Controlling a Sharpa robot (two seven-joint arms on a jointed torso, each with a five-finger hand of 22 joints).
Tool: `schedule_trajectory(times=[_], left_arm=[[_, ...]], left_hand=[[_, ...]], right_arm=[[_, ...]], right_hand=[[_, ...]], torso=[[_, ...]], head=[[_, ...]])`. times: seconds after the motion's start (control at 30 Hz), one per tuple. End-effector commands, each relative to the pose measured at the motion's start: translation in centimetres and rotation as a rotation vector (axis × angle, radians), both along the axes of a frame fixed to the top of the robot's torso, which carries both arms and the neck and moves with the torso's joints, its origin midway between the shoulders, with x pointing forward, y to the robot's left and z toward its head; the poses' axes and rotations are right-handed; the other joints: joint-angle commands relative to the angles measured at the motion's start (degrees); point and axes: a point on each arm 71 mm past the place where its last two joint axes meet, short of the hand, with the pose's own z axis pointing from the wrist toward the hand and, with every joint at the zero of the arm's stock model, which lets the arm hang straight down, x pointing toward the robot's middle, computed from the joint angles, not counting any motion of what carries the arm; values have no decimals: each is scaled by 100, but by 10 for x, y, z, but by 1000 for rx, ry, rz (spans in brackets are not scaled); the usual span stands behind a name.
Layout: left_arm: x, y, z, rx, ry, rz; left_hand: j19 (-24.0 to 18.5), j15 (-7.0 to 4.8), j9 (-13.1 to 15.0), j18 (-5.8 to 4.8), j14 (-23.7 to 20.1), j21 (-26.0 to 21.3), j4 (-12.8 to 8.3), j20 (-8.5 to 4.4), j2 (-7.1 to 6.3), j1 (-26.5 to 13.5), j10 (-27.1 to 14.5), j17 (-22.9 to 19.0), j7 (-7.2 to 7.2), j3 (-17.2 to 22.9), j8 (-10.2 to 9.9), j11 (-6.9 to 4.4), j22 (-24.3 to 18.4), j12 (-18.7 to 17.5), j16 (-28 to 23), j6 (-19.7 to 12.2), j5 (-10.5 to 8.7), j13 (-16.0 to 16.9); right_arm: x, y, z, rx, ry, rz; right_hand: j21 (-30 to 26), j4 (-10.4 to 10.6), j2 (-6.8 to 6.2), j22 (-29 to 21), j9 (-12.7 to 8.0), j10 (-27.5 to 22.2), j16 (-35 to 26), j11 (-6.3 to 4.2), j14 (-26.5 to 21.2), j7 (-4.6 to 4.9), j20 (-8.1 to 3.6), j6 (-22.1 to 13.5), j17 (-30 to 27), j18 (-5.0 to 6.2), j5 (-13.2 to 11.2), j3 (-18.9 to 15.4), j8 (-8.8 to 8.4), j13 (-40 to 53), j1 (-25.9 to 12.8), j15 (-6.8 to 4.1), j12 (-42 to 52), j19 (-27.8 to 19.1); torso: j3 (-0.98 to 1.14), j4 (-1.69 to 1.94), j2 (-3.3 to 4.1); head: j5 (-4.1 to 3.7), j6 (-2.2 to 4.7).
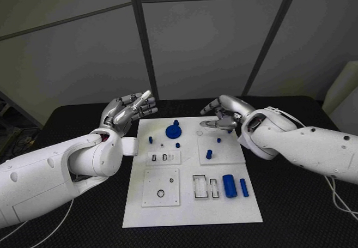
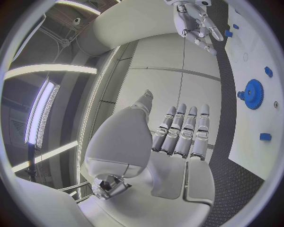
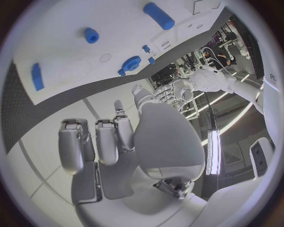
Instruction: Assemble the parts on the task board
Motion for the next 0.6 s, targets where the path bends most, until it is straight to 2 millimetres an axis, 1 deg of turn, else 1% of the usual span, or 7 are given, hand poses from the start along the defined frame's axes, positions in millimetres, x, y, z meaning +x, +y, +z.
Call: schedule_trajectory(times=[0.03,0.2,0.33,0.47,0.5,0.53,0.6], left_arm=[[0,-1,2,0,-13,-12],[0,-3,1,-2,-12,-16],[1,-3,1,-2,-11,-16],[2,-4,0,-3,-10,-18],[2,-5,0,-3,-9,-19],[2,-5,0,-4,-9,-21],[2,-6,0,-5,-9,-23]], left_hand=[[23,1,-7,76,-30,28,-30,9,24,0,-4,-8,383,-4,-27,26,-8,-28,-25,-31,26,-5],[22,2,-13,75,-63,29,-68,10,40,-3,-5,-8,384,-8,-42,28,-17,-43,-24,-39,29,-5],[22,2,-13,75,-63,29,-68,10,40,-3,-5,-8,384,-8,-42,28,-17,-43,-24,-39,29,-5],[22,1,-13,75,-66,29,-71,10,40,-5,-5,-8,383,-10,-43,26,-17,-45,-24,-37,28,-5],[22,1,-13,75,-66,29,-71,10,40,-5,-5,-8,383,-10,-43,26,-17,-45,-24,-37,28,-5],[22,1,-13,75,-66,29,-71,10,40,-5,-5,-8,383,-10,-43,26,-17,-45,-24,-37,28,-5],[22,1,-13,75,-66,29,-71,10,40,-5,-5,-8,383,-10,-43,26,-17,-45,-24,-37,28,-5]], right_arm=[[-2,-19,4,132,14,41],[-3,-58,0,56,19,33],[-3,-78,-6,10,35,13],[0,-92,-12,-30,57,-16],[2,-94,-16,-44,66,-26],[3,-96,-19,-53,71,-36],[5,-98,-23,-66,77,-53]], right_hand=[[-21,-109,12,1063,-7,-30,-36,-15,305,4,12,79,198,18,13,30,9,447,145,8,-33,328],[-18,-251,-47,1075,-13,-38,-45,-28,310,-9,3,149,199,15,-39,44,8,423,313,-1,-65,336],[-11,-297,-67,1091,-17,-34,-40,-33,315,-13,-1,168,218,11,-51,48,3,424,375,-4,-65,346],[-8,-327,-86,1097,-24,-31,-32,-33,321,-11,-3,159,239,10,-53,46,-10,425,411,-6,-64,350],[-9,-339,-92,1097,-28,-30,-32,-32,322,-10,-4,151,241,10,-54,45,-17,424,424,-6,-65,350],[-10,-347,-98,1094,-31,-32,-33,-31,322,-9,-4,141,239,11,-54,44,-22,421,434,-6,-69,348],[-16,-363,-102,1084,-39,-33,-35,-29,322,-5,-4,117,238,13,-51,47,-33,419,455,-5,-73,342]], torso=[[16,-76,-26],[37,-102,-39],[50,-105,-37],[35,-98,-27],[39,-101,-25],[26,-89,-25],[29,-80,-23]], head=[[-28,28],[-114,51],[-122,33],[-144,31],[-149,28],[-157,20],[-162,13]])
